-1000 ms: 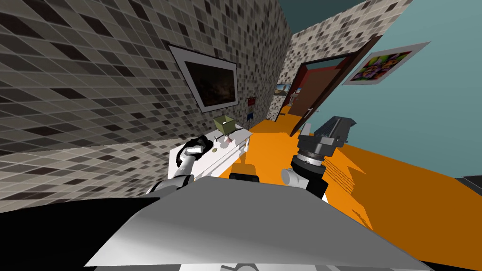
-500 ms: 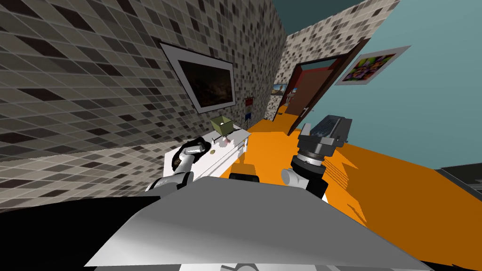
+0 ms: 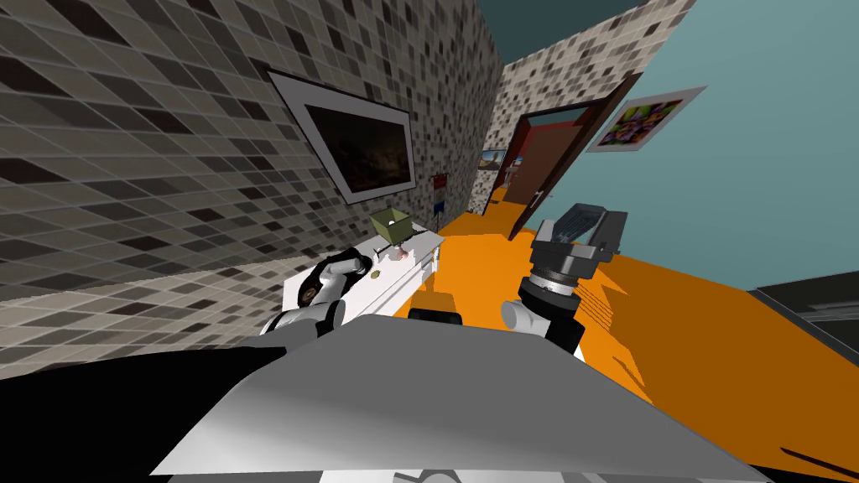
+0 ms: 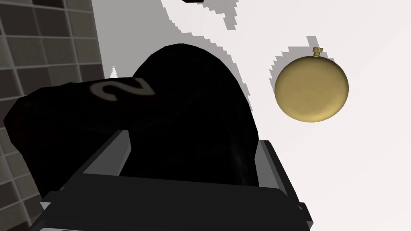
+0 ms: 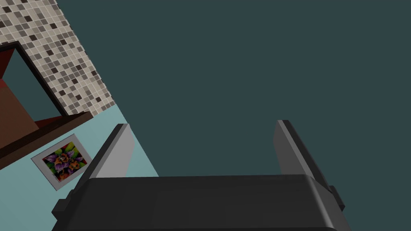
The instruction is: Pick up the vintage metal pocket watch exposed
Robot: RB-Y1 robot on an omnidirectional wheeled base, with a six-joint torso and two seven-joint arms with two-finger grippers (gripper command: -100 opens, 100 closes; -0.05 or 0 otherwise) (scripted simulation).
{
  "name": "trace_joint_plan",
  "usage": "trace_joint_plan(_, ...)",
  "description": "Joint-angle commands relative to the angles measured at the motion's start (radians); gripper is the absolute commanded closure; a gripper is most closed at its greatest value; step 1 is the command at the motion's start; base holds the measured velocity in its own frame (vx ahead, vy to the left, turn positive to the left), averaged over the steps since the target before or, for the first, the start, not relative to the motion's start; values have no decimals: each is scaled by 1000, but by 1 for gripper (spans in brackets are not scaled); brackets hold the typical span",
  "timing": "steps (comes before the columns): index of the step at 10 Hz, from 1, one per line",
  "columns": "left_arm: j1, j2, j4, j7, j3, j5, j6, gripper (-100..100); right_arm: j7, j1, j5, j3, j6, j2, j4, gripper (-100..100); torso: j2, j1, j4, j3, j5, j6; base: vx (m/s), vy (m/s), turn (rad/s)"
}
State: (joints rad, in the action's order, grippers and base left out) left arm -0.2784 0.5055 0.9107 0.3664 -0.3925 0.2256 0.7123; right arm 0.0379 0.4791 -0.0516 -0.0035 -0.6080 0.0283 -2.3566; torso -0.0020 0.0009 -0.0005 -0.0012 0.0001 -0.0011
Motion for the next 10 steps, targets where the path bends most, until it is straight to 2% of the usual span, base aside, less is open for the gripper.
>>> trace_joint_plan(1,-5,6,-34,-4,-1,9,2,-100,0,0,0,0,0,0,0,0,0,0,0,0,0,0,14,3,1)
trace_joint_plan(2,-25,17,-66,-1,-5,27,45,-100,0,0,0,0,0,0,0,0,1,0,0,1,0,0,29,8,-104)
trace_joint_plan(3,-25,17,-90,-1,-5,27,45,-100,0,0,0,0,0,0,0,0,1,0,0,1,0,0,33,13,-75)
trace_joint_plan(4,-43,27,-123,1,-8,44,85,-100,0,0,0,0,0,0,0,0,1,0,0,0,0,0,48,14,-109)
trace_joint_plan(6,-43,27,-143,1,-8,44,85,-100,0,0,0,0,0,0,0,0,0,0,0,0,0,0,29,10,-19)
trace_joint_plan(7,-59,36,-175,2,-11,61,123,-100,0,0,0,0,0,0,0,0,1,0,0,1,0,0,34,9,-88)
trace_joint_plan(8,-59,36,-194,2,-11,61,123,-100,0,0,0,0,0,0,0,0,1,0,0,0,0,0,36,20,-67)
trace_joint_plan(9,-74,44,-241,3,-12,78,158,-100,0,0,0,0,0,0,0,0,1,0,0,0,0,0,41,30,-99)
trace_joint_plan(10,-74,44,-242,3,-12,78,158,-100,0,0,0,0,0,0,0,0,0,1,0,0,0,0,42,22,-50)
